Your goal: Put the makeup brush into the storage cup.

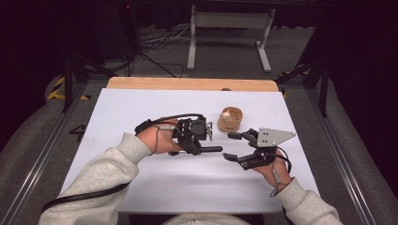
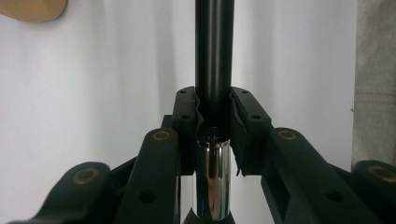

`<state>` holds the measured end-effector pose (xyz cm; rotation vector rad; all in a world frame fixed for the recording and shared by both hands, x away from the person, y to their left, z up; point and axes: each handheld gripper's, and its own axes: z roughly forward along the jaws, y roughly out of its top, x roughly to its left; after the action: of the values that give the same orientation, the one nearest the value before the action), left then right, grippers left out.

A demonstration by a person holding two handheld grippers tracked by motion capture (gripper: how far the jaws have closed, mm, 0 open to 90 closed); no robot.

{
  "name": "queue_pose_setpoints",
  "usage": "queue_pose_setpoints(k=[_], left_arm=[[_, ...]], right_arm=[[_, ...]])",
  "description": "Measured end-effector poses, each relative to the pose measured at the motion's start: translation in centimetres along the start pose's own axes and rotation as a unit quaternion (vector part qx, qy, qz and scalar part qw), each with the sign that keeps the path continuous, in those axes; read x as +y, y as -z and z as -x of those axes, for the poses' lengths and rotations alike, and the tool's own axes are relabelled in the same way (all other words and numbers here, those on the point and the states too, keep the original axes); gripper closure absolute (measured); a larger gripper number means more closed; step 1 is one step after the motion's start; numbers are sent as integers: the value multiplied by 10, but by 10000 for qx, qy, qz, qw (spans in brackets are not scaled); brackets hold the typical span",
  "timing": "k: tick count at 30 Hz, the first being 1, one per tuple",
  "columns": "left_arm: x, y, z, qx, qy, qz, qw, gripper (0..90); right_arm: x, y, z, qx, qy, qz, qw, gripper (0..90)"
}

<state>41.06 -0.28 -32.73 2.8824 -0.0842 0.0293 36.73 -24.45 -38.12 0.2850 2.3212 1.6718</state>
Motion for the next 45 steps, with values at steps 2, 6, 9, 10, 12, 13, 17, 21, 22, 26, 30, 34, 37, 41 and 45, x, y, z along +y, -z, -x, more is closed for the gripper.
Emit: queue_pose_setpoints(k=[2,6,9,10,12,13,17,21,22,26,30,34,37,41,45], left_arm=[[1,0,0,7,-19,2,10000,737],[1,0,1,9,-49,-3,10000,737],[2,-1,2,-1,-58,9,10000,737],[2,-2,2,-5,-71,11,10000,737],[3,-3,4,-5,-86,-2,10000,737],[4,-2,4,-2,-92,-26,10000,737],[4,-2,4,14,-122,-14,9999,737],[5,-3,5,8,-145,-37,9999,737],[5,-3,5,16,-148,-31,9999,738],[5,-5,6,-5,-146,-36,9999,738],[4,-5,5,-33,-146,-77,9999,737],[5,-6,6,-31,-147,-106,9998,738],[5,-6,6,-35,-164,-111,9998,738],[6,-8,6,-48,-174,-128,9998,738],[5,-9,6,-48,-160,-156,9997,739]], right_arm=[[1,-4,1,57,14,-78,10000,319],[1,-9,2,135,23,-163,9998,338],[1,-15,2,223,36,-249,9994,360],[1,-16,3,250,37,-279,9993,362],[-1,-20,4,308,23,-340,9989,379],[-1,-21,4,336,23,-361,9988,384],[-2,-24,5,421,9,-436,9982,410],[-2,-28,6,597,7,-544,9967,466],[-2,-29,6,620,-1,-562,9965,477],[-2,-32,7,742,-31,-616,9953,506],[-3,-35,7,840,-68,-696,9940,522],[-3,-37,7,916,-70,-750,9929,558],[-3,-38,8,963,-63,-782,9923,605],[-2,-39,8,967,-37,-819,9919,654],[-2,-39,8,984,-33,-837,9916,700]])
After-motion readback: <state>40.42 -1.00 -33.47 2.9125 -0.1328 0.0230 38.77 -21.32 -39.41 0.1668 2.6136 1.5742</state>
